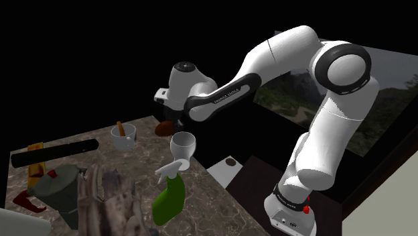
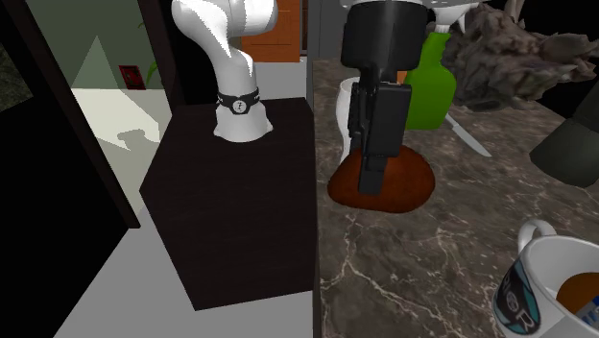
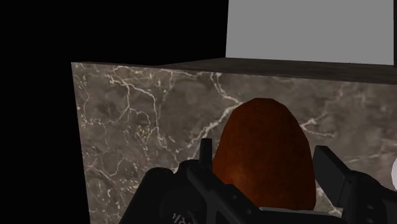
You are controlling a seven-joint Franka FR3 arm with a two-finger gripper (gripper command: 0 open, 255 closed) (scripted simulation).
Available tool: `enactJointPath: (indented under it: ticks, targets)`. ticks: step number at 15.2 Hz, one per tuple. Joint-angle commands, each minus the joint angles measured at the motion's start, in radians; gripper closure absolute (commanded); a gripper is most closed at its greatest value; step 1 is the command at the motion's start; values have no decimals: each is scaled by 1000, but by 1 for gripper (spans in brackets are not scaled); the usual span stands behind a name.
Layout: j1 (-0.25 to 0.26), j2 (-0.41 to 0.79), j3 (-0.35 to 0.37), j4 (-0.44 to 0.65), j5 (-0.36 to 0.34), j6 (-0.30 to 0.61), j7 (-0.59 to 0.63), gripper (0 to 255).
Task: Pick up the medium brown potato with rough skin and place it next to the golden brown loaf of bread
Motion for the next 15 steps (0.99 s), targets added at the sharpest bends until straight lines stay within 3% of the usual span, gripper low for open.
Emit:
enactJointPath:
  ticks: [1,15]
  targets:
    - [1,-20,2,5,13,-24,-12,255]
    - [8,-101,4,106,78,-198,-85,255]
